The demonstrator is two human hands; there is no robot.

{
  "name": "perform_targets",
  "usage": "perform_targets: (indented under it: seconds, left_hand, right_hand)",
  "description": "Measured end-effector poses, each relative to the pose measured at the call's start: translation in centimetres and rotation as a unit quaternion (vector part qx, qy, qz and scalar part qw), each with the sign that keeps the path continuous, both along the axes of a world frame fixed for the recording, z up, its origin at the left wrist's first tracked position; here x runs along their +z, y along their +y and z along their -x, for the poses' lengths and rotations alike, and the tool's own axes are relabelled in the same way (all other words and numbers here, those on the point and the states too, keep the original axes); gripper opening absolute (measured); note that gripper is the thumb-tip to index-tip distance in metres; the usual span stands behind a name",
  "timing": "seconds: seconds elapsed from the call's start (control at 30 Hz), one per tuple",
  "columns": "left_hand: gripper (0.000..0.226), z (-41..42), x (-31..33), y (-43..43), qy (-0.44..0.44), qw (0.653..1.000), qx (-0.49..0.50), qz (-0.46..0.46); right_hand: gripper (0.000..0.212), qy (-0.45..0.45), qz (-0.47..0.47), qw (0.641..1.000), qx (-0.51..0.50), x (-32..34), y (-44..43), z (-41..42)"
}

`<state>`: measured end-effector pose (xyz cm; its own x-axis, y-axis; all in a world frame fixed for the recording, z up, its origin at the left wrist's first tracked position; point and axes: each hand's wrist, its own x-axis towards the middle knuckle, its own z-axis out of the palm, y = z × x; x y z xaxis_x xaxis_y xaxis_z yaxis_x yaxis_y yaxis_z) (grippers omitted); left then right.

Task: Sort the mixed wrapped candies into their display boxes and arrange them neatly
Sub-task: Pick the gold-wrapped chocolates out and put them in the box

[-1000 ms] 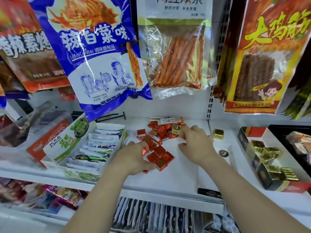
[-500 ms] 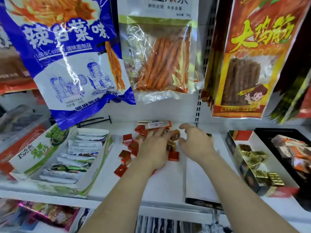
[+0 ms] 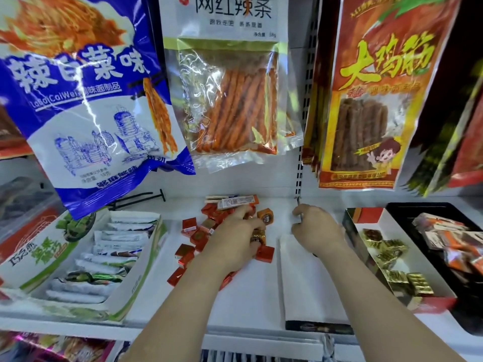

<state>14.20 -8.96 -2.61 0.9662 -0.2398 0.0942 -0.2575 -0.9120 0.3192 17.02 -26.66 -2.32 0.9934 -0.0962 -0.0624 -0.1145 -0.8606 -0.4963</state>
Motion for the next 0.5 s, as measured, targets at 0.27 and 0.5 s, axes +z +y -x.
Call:
perform_targets:
  seconds: [0.27, 0.5]
  left_hand:
    - [0.039, 0.1, 0.3, 0.1, 0.022, 1.0, -0.003, 0.016]
    - [0.074, -0.6, 1.0, -1.3, 0.148, 0.988, 0.001, -0.037]
  right_hand:
    - [0.028, 0.055, -0.061, 0.996, -0.044, 0.4, -1.0, -0.3]
    - [0.021, 0.029, -0.069, 0.997, -0.028, 0.3, -1.6, 0.1]
